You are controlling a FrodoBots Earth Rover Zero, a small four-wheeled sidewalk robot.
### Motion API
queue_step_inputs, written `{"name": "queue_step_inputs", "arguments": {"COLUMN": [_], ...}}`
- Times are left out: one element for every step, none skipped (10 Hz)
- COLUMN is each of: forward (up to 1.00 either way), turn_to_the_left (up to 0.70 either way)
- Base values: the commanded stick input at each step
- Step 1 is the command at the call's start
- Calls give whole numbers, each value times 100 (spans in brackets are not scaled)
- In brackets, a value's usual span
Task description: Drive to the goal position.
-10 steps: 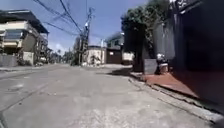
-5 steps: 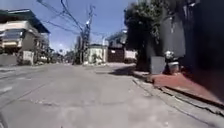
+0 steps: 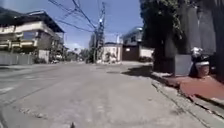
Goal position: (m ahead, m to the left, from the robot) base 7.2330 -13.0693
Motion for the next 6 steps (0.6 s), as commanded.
{"name": "queue_step_inputs", "arguments": {"forward": [100, 100, 100, 100, 100, 100], "turn_to_the_left": [0, 0, 0, 0, 0, 0]}}
